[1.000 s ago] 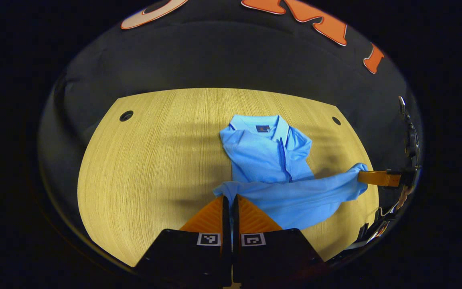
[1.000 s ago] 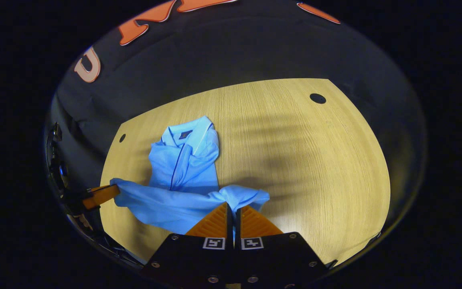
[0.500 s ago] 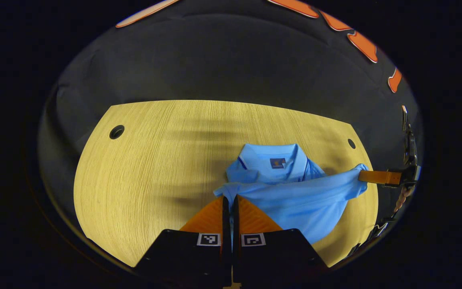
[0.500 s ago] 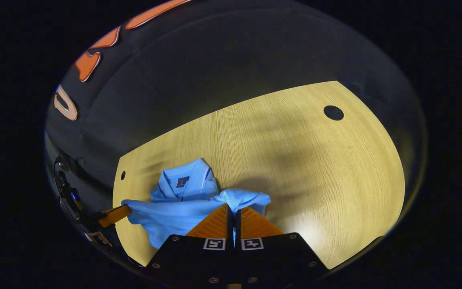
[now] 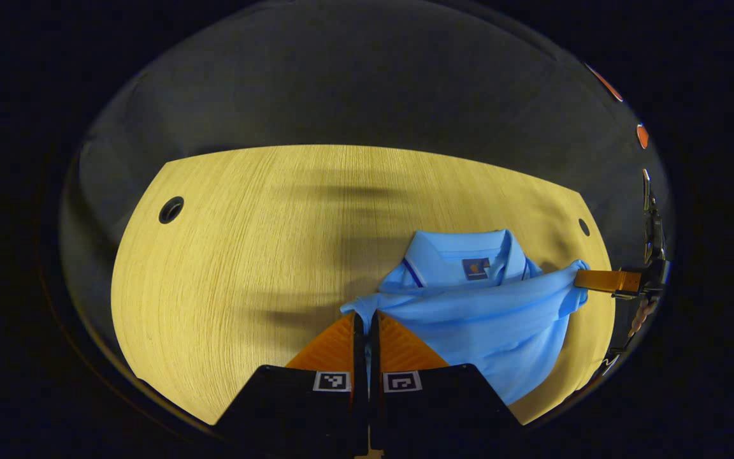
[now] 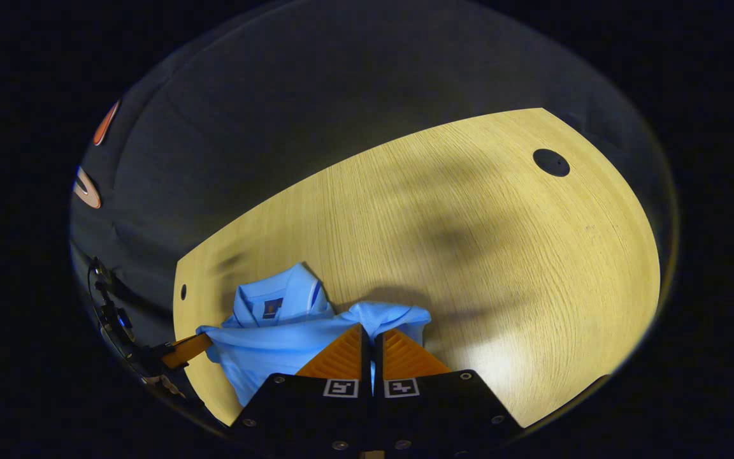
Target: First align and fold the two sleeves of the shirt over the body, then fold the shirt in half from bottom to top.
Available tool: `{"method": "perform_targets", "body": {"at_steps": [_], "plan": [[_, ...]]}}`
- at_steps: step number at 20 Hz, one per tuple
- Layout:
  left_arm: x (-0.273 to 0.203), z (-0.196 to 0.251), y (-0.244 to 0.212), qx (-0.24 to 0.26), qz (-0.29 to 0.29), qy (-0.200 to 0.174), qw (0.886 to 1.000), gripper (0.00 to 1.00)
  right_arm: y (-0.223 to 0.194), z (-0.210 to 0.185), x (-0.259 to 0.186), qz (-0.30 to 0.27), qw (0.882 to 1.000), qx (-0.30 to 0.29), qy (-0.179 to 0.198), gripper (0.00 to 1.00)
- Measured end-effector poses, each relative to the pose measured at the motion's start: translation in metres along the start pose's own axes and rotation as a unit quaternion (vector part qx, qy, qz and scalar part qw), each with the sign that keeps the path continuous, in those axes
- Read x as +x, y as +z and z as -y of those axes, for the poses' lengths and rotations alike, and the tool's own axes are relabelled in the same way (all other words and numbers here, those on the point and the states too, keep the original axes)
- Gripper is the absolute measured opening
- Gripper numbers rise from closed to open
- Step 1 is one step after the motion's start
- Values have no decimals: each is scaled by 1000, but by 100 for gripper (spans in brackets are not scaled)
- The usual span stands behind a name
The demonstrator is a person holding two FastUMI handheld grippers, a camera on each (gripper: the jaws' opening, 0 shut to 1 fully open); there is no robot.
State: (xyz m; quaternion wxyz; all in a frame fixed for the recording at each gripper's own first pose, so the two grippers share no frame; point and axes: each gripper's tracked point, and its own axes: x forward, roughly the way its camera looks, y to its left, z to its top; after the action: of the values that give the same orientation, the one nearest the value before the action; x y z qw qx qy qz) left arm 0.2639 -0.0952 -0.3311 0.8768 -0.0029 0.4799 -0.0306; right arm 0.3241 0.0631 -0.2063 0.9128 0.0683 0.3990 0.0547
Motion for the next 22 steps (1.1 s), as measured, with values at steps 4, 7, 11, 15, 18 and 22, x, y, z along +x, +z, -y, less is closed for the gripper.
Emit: {"method": "perform_targets", "body": {"at_steps": [4, 7, 11, 15, 18, 22], "plan": [[15, 1, 3, 9, 6, 3, 1000, 7, 2, 1, 7, 5, 1000, 0, 1, 3], [12, 2, 3, 4, 7, -2, 1000, 13, 4, 9, 5, 13, 1000, -17, -17, 15], [6, 5, 9, 2, 30, -1, 1000, 70, -3, 18, -4, 15, 998, -54, -41, 59], [-21, -2, 19, -1, 61, 19, 998, 94, -6, 19, -21, 29, 994, -90, -58, 99], [-52, -7, 22, -7, 86, 24, 996, 100, -6, 16, -48, 47, 991, -109, -63, 99], [-100, -10, 12, -3, 122, 29, 992, 100, -16, 7, -90, 82, 984, -143, -71, 99]]}}
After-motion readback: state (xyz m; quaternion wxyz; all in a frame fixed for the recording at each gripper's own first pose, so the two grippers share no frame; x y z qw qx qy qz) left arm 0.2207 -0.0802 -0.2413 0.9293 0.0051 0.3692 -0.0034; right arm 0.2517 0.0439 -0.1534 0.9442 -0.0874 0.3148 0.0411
